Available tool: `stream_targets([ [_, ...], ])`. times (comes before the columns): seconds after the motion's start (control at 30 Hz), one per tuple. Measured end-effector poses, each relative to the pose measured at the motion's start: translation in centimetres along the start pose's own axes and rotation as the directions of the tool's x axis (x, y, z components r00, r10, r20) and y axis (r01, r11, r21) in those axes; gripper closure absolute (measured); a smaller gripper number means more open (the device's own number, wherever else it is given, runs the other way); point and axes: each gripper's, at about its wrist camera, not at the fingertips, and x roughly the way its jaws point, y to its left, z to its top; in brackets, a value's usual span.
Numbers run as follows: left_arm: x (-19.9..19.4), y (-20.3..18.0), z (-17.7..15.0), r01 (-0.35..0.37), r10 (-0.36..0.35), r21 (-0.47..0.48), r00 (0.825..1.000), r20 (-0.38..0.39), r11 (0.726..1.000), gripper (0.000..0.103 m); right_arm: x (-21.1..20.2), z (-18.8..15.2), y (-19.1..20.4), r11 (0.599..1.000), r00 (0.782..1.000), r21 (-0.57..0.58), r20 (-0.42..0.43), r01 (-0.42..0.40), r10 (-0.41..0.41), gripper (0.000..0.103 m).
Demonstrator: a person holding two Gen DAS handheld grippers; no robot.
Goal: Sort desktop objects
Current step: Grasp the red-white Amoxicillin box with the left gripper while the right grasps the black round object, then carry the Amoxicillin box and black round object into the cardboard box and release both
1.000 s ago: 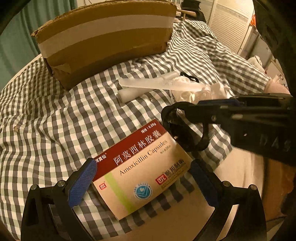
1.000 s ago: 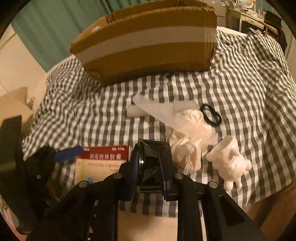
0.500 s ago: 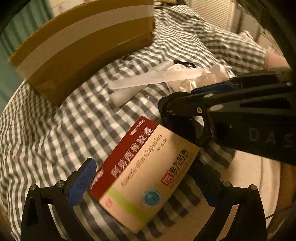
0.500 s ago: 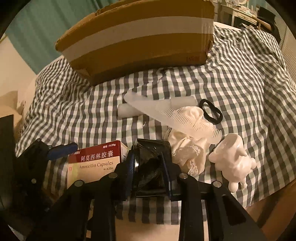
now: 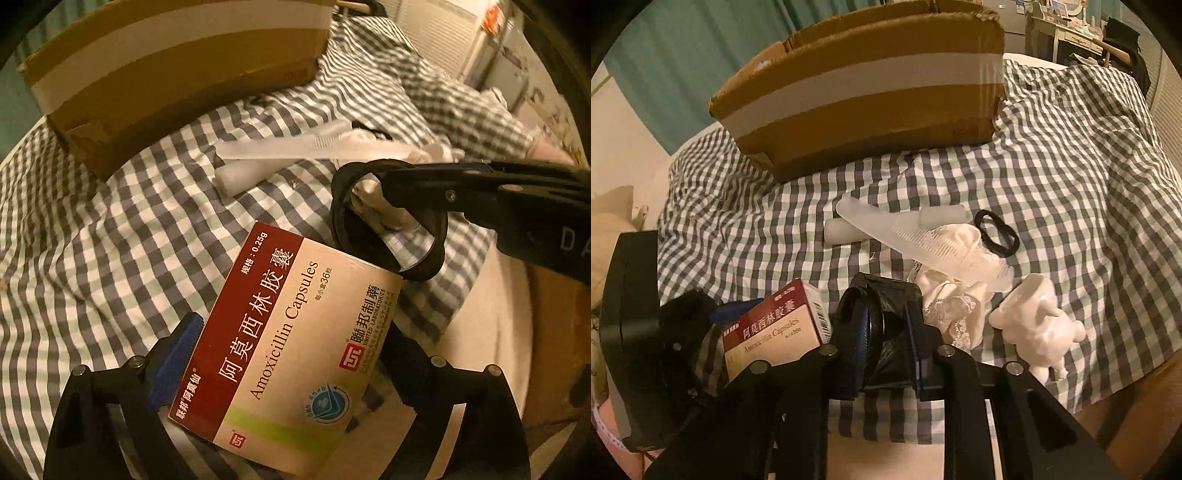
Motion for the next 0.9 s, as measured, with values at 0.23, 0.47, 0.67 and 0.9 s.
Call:
stream_targets([
  [0.23, -2.4, 0.4, -0.2, -0.017, 0.035, -0.194, 0.995, 0.091, 0.981, 0.011, -2.4, 0.6, -1.4, 0.998, 0.997, 0.033, 0.044, -0.058, 0.056, 0.088],
  [0.47, -5.8, 1.0, 0.6, 0.026, 0.057, -0.347, 0.973, 0.225, 0.938, 0.012, -4.9, 1.5, -2.6, 0.993, 0.989, 0.045, 0.101, -0.11, 0.105, 0.089],
  [0.67, -9.7, 0.7, 3.0, 0.017, 0.107, -0.365, 0.943, 0.316, 0.931, 0.012, -7.2, 3.0, -2.1, 0.992, 0.979, -0.008, 0.157, -0.127, 0.126, 0.089],
  [0.9, -13.2, 0.6, 4.4, -0.058, 0.253, -0.418, 0.868, 0.428, 0.907, 0.012, -10.7, 5.4, -0.9, 0.99, 0.959, -0.093, 0.253, -0.108, 0.128, 0.089],
])
